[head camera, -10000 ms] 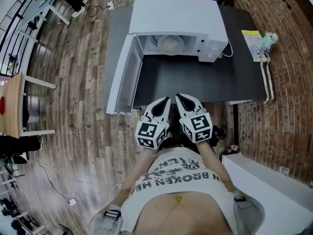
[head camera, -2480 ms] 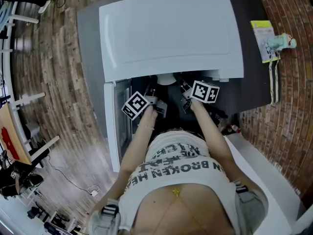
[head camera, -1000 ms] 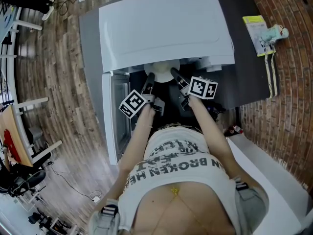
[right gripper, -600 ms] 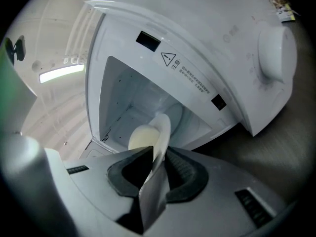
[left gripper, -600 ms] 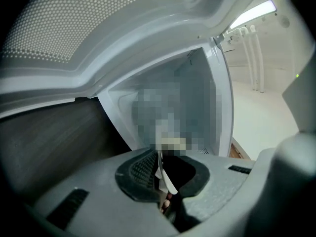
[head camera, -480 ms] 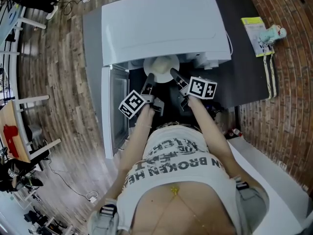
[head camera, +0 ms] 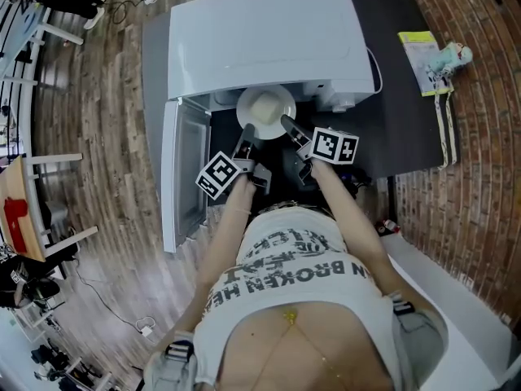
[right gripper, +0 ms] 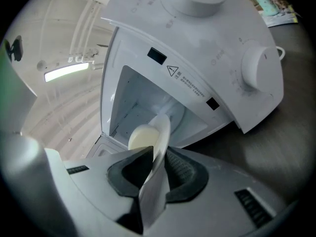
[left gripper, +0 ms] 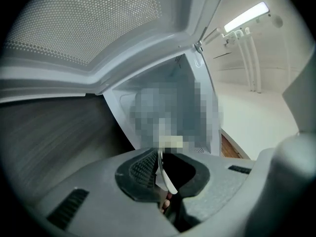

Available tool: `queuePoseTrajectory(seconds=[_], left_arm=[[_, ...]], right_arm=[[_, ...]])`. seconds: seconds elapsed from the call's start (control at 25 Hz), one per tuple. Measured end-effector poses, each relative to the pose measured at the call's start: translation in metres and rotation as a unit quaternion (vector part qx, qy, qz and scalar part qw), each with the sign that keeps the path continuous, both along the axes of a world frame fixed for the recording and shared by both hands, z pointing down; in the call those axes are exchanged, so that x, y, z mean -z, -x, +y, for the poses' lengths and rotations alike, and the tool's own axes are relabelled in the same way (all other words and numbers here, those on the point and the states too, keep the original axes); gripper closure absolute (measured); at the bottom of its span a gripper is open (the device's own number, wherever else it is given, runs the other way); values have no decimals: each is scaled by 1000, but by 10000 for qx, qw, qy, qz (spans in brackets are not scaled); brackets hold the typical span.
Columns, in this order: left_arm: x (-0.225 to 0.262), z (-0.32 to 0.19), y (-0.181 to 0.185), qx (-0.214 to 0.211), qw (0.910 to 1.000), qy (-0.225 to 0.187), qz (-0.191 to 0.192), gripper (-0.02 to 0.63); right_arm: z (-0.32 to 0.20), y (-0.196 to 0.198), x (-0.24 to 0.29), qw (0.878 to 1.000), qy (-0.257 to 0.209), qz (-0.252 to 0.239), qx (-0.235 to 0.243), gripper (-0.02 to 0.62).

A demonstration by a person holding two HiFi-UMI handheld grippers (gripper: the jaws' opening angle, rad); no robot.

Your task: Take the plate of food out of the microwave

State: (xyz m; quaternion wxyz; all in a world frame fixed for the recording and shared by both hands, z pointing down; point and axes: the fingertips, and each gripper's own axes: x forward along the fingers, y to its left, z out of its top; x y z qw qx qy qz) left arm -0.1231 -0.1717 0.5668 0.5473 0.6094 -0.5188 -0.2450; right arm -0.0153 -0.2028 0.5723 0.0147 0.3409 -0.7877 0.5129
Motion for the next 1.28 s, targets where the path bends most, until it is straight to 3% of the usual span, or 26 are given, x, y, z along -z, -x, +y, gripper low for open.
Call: queuePoseTrajectory(seconds=[0.92, 1.28], left_arm=[[-4, 58, -43, 656, 9978, 117, -45, 575], [2, 68, -38, 627, 9980, -4, -69, 575]], right_arm=[[44, -38, -7, 9974, 140, 14, 700, 525], [54, -32, 0, 9972, 47, -6, 751, 525]])
